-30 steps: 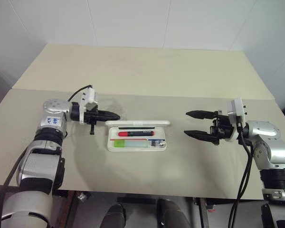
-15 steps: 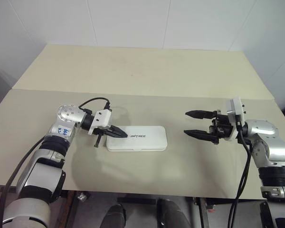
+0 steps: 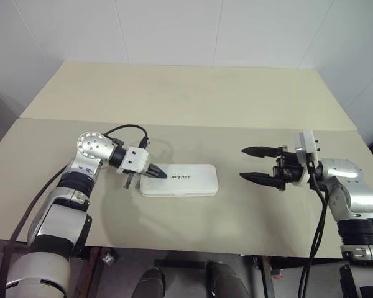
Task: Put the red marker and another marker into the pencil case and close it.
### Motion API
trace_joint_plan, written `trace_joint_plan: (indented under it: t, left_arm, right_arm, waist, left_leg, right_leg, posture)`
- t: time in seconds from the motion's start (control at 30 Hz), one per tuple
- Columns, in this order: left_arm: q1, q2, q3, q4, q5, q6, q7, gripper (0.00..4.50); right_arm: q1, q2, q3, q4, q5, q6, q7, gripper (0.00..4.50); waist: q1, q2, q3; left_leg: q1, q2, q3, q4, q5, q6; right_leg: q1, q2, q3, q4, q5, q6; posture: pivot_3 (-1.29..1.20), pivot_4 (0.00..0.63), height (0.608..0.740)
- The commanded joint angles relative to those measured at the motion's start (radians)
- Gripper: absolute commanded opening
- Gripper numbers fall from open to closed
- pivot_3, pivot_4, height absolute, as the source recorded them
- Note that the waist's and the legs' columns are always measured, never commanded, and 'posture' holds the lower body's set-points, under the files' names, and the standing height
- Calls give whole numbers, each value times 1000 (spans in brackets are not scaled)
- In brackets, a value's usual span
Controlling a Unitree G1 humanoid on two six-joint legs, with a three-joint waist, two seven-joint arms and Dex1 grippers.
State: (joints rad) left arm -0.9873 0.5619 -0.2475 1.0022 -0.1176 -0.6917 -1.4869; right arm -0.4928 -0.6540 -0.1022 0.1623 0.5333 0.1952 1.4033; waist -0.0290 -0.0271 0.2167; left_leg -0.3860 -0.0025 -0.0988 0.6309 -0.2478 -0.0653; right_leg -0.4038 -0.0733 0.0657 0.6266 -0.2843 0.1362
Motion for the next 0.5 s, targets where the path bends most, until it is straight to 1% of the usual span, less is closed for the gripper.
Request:
trace_joint_plan:
  t: [0.03, 0.13, 0.2, 0.23, 0.37, 0.5]
  left_arm:
    - [9, 0, 111, -20, -82, 47, 31, 29]
    - [59, 26, 214, -123, -190, 149, 17, 29]
    - [119, 49, 273, -243, -276, 267, -5, 427]
    - [182, 77, 306, -339, -332, 333, -25, 639]
    - [364, 152, 389, -608, -465, 547, -20, 1883]
    - [472, 185, 463, -759, -526, 635, 16, 3228]
  right_arm:
    - [4, -19, -11, -23, 7, -21, 25, 4500]
    - [-1, -23, -16, -13, 4, -24, 26, 4500]
    - [-7, -24, -15, -6, 2, -24, 28, 4500]
    - [-14, -23, -10, -1, -2, -25, 29, 4500]
    - [-56, -25, 4, 51, -16, -40, 47, 4500]
    - [-116, -19, 24, 119, -37, -65, 76, 4500]
  waist:
    - [-1, 0, 0]
    - [-4, 0, 0]
    - [-5, 0, 0]
    - [-6, 0, 0]
    - [-17, 0, 0]
    - [-12, 0, 0]
  left_leg:
    - [-1, 0, 0, 0, 0, 0]
    - [-3, 0, 0, -1, 0, 0]
    - [-4, 0, 0, -3, 0, 0]
    - [-4, 0, 0, -3, 0, 0]
    - [-5, 1, 0, -4, 0, 0]
    - [-4, 1, 0, -3, 0, -1]
  right_leg:
    - [0, 0, 0, 0, 0, 0]
    - [-4, 0, 0, 0, 0, 0]
    - [-6, 0, 0, 1, 0, 0]
    - [-7, 0, 0, 1, 0, 0]
    - [-7, 0, 1, 0, -1, 0]
    - [-6, -1, 1, 1, -1, -1]
  posture:
    - [0, 150, 740]
    - [0, 150, 740]
    - [0, 150, 740]
    - [0, 150, 740]
    - [0, 150, 740]
    - [0, 150, 740]
